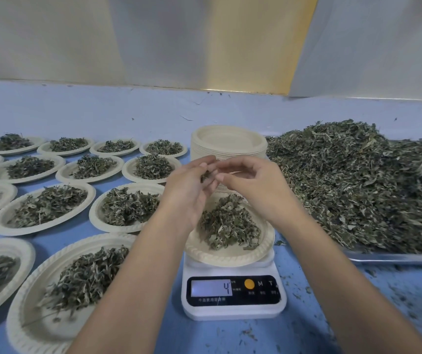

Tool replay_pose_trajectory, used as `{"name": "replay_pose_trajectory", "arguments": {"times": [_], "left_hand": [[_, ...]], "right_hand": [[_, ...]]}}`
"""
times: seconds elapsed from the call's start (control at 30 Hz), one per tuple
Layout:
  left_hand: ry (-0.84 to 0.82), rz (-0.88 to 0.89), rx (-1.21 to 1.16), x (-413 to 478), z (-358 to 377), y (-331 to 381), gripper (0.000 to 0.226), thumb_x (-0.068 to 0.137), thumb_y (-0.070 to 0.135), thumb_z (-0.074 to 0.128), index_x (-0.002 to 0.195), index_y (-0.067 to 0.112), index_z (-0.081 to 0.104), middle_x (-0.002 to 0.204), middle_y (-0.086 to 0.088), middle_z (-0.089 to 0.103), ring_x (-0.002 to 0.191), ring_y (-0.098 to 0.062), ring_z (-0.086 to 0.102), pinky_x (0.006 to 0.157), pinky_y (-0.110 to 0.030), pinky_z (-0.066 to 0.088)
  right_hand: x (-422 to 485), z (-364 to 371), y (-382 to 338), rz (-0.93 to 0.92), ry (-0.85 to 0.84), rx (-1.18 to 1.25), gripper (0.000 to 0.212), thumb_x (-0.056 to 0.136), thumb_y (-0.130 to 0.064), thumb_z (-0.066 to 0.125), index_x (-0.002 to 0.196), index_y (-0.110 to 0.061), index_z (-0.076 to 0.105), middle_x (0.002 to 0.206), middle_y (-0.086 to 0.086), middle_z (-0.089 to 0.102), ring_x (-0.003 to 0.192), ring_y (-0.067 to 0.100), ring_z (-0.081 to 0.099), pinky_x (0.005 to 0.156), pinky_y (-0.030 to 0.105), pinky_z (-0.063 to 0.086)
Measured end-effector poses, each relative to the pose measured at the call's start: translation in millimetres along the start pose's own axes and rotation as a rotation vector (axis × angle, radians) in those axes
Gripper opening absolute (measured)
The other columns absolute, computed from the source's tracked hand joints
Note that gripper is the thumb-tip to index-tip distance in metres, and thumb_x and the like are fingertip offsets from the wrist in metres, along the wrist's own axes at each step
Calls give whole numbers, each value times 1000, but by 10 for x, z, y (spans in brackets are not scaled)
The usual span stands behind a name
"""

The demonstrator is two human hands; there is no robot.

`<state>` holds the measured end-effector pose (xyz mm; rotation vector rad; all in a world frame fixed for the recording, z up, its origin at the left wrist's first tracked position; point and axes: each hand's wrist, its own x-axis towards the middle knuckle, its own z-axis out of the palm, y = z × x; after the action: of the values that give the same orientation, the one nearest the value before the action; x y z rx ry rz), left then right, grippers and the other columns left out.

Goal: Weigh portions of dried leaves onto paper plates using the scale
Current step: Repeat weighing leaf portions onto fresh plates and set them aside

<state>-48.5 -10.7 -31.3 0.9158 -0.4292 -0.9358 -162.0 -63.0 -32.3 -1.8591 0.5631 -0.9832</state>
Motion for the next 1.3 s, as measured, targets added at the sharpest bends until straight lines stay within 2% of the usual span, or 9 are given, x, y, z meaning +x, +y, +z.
{"name": "replay_pose_trajectory", "arguments": {"times": [0.1, 0.2, 0.33, 0.43, 0.67, 0.9, 1.1, 1.23, 1.3], "left_hand": [[-31, -2, 34, -22, 36, -22, 22, 100, 4, 40, 99, 4, 62, 89, -11, 66, 70, -15, 67, 78, -26, 55], [-86, -4, 34, -47, 51, -18, 21, 101, 6, 37, 102, 3, 58, 78, -12, 70, 64, -17, 70, 73, -27, 57], [-150, 14, 78, -70, 65, -9, 22, 102, 8, 36, 99, 1, 56, 67, -9, 71, 63, -17, 70, 81, -34, 54], [-146, 27, 122, -68, 61, -17, 23, 102, 11, 38, 100, 0, 58, 77, -12, 70, 72, -20, 69, 86, -36, 52], [-125, 30, 178, -106, 68, -2, 29, 102, 20, 40, 98, 2, 61, 69, -9, 69, 59, -12, 67, 45, -20, 49], [-120, 46, 248, -129, 73, -33, 31, 101, 24, 43, 84, 7, 63, 63, -6, 68, 48, -8, 61, 39, -13, 39], [-82, 44, 248, -86, 37, -15, 27, 98, 26, 47, 91, 8, 65, 82, -8, 69, 69, -15, 64, 62, -25, 52], [-54, 56, 273, -67, -14, 24, 28, 98, 32, 47, 96, 12, 66, 96, -2, 73, 88, -12, 67, 85, -28, 49], [-46, 76, 304, -74, -24, 38, 28, 98, 33, 46, 97, 14, 67, 97, 2, 74, 92, -9, 68, 89, -26, 47]], "right_hand": [[-1, 74, 18, 25, 5, -27, 21, 78, -14, 76, 98, -20, 72, 95, -3, 74, 90, 16, 70, 92, 42, 53], [-2, 123, 36, 30, 36, 4, 22, 77, -12, 77, 97, -19, 71, 91, 0, 73, 89, 20, 70, 91, 47, 53], [0, 137, 42, 32, 45, 54, 19, 77, -8, 75, 87, -23, 70, 82, 0, 72, 82, 16, 69, 89, 44, 55], [-9, 135, 30, 23, 18, 102, 20, 79, -2, 72, 83, -21, 69, 74, -5, 71, 73, 6, 67, 80, 28, 57], [-49, 170, -39, 60, -57, 230, 21, 80, 10, 65, 84, -10, 66, 70, -3, 64, 62, 1, 61, 64, 13, 53], [-54, 178, -42, 26, -53, 180, 26, 78, 17, 56, 77, -7, 64, 64, 1, 60, 56, 4, 56, 61, 16, 51], [-6, 116, 10, 58, 76, 168, 21, 80, 8, 65, 74, -13, 64, 64, -3, 61, 54, 3, 56, 56, 15, 48], [38, 1, 59, 80, 192, 88, 18, 79, -2, 71, 76, -18, 66, 63, -4, 64, 56, 5, 59, 63, 19, 50], [51, -40, 71, 82, 212, 40, 16, 79, -5, 73, 76, -20, 67, 65, -4, 65, 60, 6, 59, 65, 22, 50]]}}
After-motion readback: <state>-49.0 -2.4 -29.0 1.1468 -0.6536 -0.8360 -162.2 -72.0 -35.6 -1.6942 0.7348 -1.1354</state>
